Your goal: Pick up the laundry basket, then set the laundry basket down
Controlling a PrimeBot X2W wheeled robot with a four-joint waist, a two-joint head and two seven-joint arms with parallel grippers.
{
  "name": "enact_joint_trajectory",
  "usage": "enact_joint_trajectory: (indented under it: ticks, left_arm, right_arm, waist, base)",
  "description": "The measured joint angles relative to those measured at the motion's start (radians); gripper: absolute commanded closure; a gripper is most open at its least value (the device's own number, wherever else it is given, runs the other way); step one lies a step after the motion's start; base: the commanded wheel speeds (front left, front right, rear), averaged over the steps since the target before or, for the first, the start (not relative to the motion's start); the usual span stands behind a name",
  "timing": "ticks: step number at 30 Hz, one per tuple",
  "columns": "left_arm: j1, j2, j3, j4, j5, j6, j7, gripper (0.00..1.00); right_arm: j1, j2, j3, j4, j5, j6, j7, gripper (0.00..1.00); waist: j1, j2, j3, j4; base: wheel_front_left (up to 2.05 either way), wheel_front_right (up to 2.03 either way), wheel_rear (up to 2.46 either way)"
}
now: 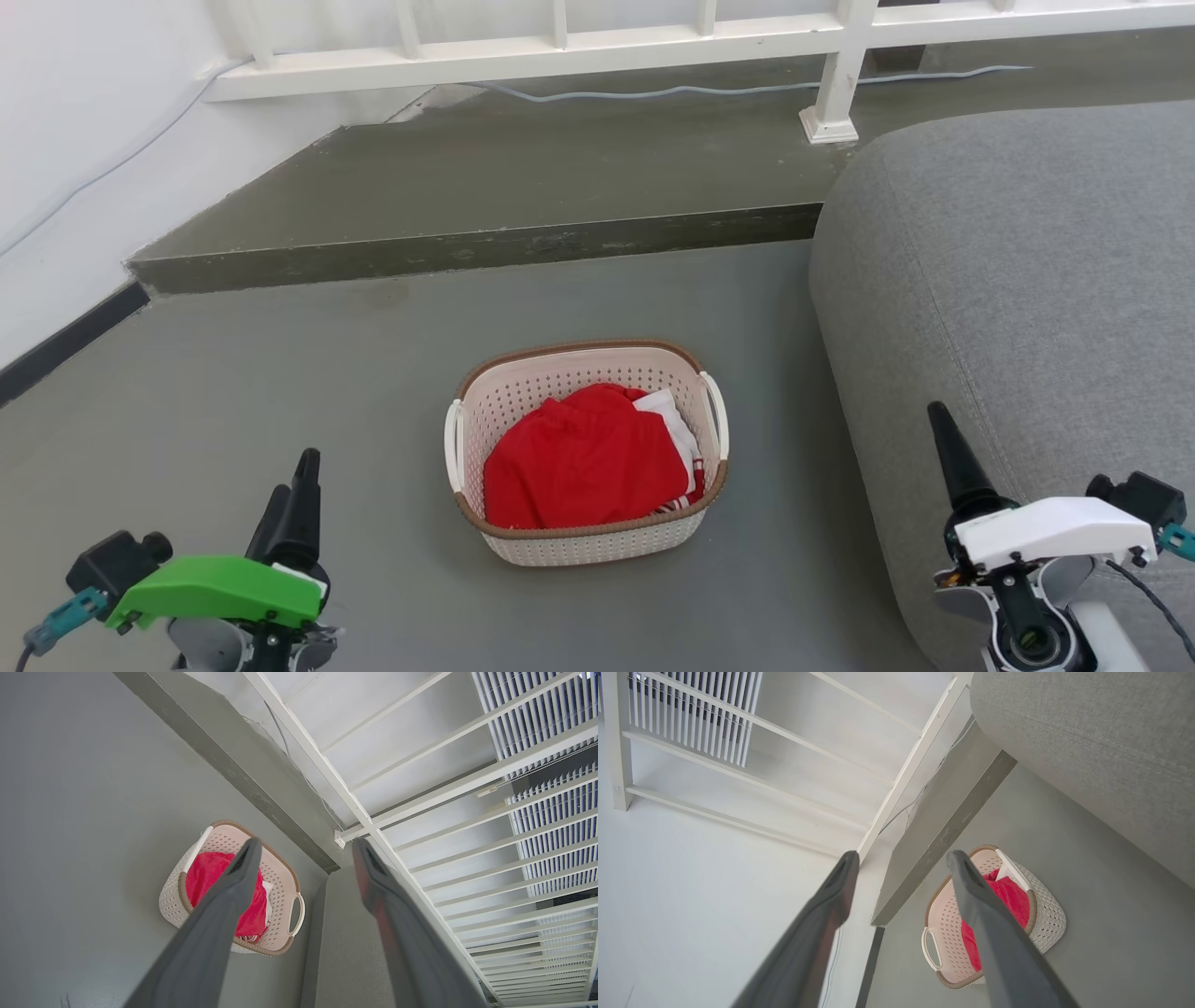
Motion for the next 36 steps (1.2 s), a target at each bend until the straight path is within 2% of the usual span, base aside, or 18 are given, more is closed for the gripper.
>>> enact_joint_trajectory:
  ticks: [19,30,36]
  left_arm:
    - [0.001,0.024,-0.100,-0.015,0.328,0.052,-0.060,0.00]
    - [0.002,0.022,-0.130,-0.031,0.472,0.076,-0.089,0.00]
    - [0.002,0.018,-0.145,-0.038,0.554,0.086,-0.110,0.00]
  right_arm:
    - [0.001,-0.007,0.105,-0.007,-0.304,-0.052,-0.055,0.00]
    - [0.002,-0.007,0.148,-0.013,-0.444,-0.071,-0.086,0.00]
    - [0.002,-0.006,0.172,-0.018,-0.525,-0.091,-0.101,0.00]
  waist:
    - [0.0000,0.0000,-0.004,0.002]
    - [0.0000,0.0000,-0.005,0.002]
    - [0.0000,0.0000,-0.004,0.003]
  base:
    - [0.00,0.00,0.00]
    - [0.00,0.00,0.00]
    - [0.00,0.00,0.00]
